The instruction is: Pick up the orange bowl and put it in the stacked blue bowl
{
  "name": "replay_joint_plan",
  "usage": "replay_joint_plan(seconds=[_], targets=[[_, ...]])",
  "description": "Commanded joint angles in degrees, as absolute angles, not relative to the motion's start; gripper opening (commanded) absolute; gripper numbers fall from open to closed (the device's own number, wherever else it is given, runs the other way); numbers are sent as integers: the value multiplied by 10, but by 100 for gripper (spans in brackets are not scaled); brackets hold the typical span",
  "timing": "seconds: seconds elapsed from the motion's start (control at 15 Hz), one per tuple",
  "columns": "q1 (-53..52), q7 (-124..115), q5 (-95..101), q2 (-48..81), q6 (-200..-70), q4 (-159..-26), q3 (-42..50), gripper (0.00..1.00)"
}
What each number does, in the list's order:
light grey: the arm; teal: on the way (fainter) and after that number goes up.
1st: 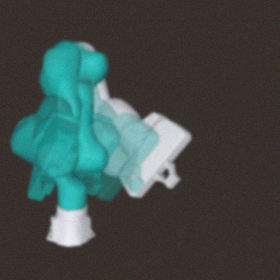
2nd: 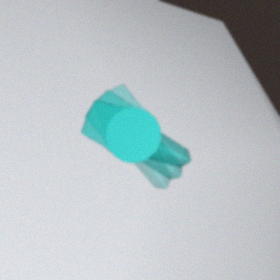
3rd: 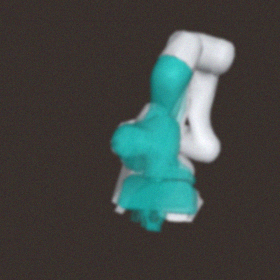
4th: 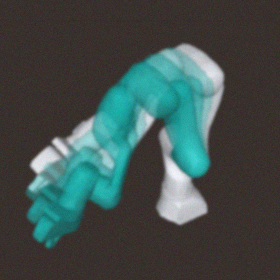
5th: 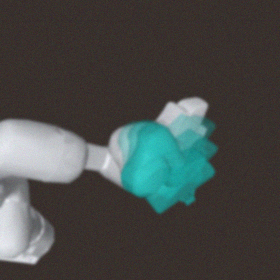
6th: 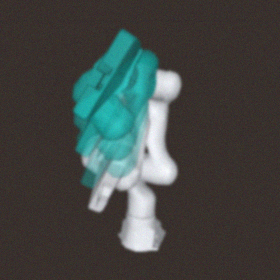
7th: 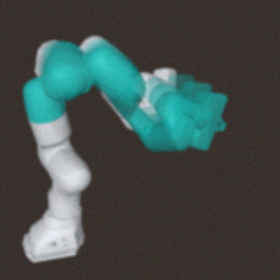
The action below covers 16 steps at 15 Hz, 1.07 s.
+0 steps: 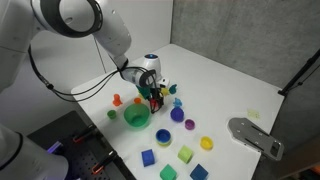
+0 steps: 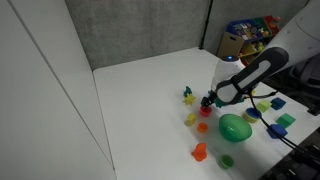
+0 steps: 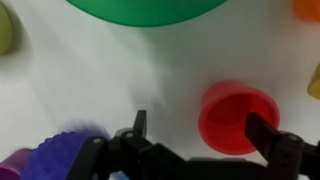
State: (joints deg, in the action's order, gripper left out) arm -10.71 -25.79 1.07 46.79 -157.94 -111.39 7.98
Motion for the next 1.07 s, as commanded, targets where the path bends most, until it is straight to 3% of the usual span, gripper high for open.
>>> replay_joint_plan(seconds=[0.0,0.07,0.13,0.33,0.8,1.0], targets=[[-123,-269,-8,490,-1600,-1096,94,100],[-126,-268,-12,493,-1603,-1095,95,98],[-127,-267,-15,496,-1606,-1094,96,78],[-133,-266,-20,496,-1615,-1099,101,65],[-136,-255,-17,470,-1594,-1120,102,6],[-128,-243,-12,438,-1570,-1141,104,4]])
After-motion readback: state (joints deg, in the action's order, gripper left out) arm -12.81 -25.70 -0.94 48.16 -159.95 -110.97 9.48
